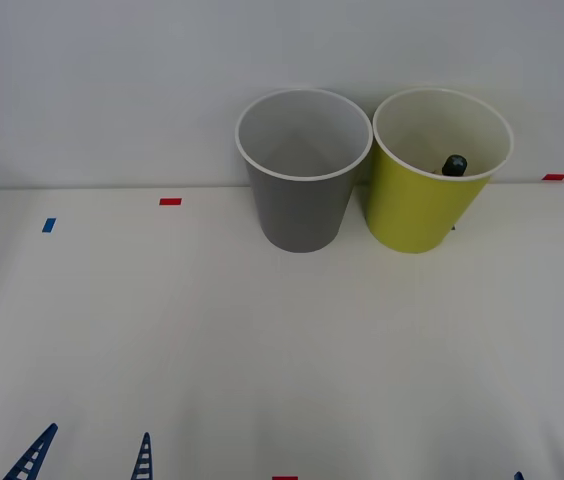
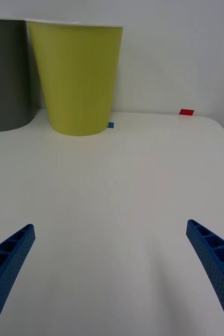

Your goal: Put cans in the gray bin and PET bottles in the light green bin.

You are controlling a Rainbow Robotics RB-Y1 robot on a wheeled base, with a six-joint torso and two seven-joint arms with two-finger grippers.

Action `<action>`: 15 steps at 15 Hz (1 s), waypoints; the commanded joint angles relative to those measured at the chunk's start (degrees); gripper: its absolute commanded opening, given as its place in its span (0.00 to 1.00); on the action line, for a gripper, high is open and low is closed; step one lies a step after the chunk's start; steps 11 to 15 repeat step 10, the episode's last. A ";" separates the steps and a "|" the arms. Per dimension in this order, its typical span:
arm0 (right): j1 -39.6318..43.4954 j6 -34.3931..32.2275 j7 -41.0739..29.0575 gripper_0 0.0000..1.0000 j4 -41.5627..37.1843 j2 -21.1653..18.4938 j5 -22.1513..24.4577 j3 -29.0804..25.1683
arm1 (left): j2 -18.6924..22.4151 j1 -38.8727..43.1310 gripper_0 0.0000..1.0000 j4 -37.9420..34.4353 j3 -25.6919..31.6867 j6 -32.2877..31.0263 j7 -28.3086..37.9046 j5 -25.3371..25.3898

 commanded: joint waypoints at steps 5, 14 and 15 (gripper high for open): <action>-0.01 0.01 -0.01 1.00 0.00 0.01 0.01 0.00 | 0.00 0.00 1.00 0.00 0.00 0.00 0.00 0.00; -0.01 0.01 -0.01 1.00 0.00 0.01 0.01 0.00 | 0.00 0.00 1.00 0.00 0.00 0.00 0.00 0.00; -0.01 0.01 -0.01 1.00 0.00 0.01 0.01 0.00 | 0.00 0.00 1.00 0.00 0.00 0.00 0.00 0.00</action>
